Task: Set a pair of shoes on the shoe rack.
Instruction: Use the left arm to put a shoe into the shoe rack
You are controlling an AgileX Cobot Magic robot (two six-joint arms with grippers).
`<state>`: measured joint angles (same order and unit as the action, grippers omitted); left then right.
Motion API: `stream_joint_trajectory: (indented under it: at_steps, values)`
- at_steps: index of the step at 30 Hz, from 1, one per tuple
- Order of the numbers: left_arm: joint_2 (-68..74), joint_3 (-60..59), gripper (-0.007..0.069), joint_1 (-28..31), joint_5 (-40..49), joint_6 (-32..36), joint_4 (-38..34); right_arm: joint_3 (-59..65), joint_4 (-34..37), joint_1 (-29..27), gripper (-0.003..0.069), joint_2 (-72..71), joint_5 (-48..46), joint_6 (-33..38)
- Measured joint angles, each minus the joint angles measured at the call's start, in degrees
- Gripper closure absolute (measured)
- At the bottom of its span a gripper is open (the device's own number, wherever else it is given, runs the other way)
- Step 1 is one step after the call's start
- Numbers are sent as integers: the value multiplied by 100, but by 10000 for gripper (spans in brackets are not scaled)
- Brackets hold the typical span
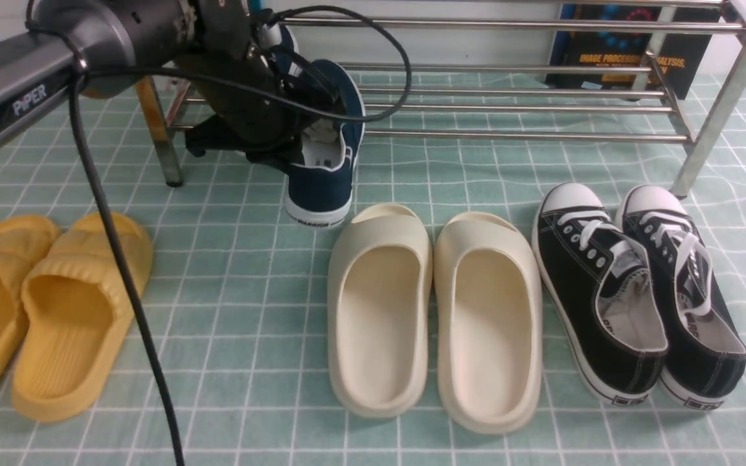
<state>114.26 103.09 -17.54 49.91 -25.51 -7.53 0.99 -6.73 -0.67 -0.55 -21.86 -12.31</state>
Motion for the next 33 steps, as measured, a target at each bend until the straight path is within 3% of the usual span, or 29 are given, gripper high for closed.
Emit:
stream_joint_trajectory:
  at_steps: [9,23,29,32,33]
  values:
    - [446,448,619,6,-973,0,-108,0,0,0,419,0,0,0]
    - [693,512,599,300,-1299,253,-219,0,0,0,419,0,0,0]
    - [754,554,485,300,-1531,375,-323,0,0,0,419,0,0,0]
    - [748,564,373,304,-1636,390,-341,0,0,0,419,0,0,0]
    - [748,564,368,304,-1636,390,-347,0,0,0,419,0,0,0]
